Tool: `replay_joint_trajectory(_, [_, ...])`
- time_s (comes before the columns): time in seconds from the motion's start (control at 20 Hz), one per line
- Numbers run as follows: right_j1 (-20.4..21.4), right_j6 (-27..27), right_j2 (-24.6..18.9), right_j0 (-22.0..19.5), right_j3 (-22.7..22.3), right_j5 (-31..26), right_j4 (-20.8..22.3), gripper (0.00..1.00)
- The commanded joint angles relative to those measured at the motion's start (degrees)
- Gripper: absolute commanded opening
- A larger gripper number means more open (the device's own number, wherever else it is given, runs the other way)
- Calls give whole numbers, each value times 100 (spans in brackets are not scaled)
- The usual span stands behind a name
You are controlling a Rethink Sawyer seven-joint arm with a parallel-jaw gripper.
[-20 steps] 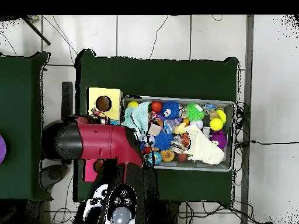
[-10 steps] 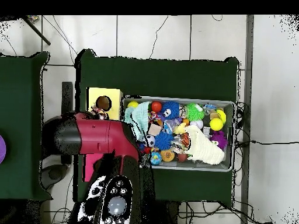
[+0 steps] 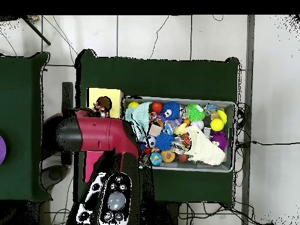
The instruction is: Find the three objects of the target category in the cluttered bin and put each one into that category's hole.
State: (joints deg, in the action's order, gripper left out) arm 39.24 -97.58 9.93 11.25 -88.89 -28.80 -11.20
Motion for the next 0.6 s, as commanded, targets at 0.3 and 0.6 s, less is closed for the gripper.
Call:
replay_joint_trajectory(0.3, [-356, -1626, 78, 49, 254, 380, -339, 0])
replay_joint_trajectory(0.6, [-410, -1592, 122, 81, 256, 480, -389, 0])
